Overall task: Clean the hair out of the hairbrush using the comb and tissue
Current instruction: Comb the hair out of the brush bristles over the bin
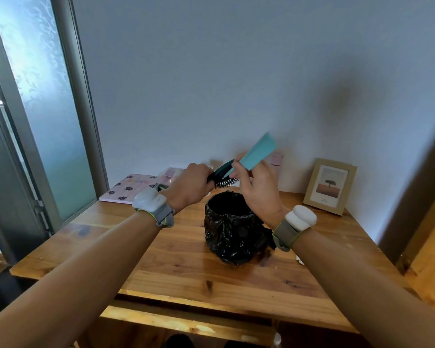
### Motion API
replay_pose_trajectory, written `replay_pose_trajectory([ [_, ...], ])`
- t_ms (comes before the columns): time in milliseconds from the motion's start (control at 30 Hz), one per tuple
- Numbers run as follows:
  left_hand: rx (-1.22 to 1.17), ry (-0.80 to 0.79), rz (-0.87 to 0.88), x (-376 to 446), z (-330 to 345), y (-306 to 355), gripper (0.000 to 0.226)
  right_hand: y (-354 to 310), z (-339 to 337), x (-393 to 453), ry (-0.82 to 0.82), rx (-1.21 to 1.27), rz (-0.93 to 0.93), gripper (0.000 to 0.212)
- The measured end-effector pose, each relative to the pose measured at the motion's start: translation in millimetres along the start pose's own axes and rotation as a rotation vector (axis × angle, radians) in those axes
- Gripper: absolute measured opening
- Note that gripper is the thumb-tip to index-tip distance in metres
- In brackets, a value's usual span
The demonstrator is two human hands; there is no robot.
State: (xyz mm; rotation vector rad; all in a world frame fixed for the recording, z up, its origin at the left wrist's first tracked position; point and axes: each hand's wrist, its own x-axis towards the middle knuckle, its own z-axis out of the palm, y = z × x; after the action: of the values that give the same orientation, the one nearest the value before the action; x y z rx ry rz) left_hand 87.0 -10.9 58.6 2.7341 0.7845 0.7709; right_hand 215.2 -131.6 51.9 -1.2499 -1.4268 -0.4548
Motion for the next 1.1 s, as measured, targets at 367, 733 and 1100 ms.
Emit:
replay_pose_trajectory([
  [367, -0.040, 0.010, 0.000, -0.5, -5.0, 5.9, 0.022, 13.9, 9.4, -4.9, -0.233, -0.176, -0.074, 0.017],
  [733, -0.022, 0.073, 0.000, -7.5, -0.7, -11.9, 0.015, 25.1, -24.7, 21.2, 0.087, 0.037, 0.440, 0.014],
  [1100, -0.134, 0.111, 0.016, -8.7, -0.1, -7.5, 0.022, 19.4, -15.2, 26.7, 0.201, 0.345, 0.665, 0.018],
])
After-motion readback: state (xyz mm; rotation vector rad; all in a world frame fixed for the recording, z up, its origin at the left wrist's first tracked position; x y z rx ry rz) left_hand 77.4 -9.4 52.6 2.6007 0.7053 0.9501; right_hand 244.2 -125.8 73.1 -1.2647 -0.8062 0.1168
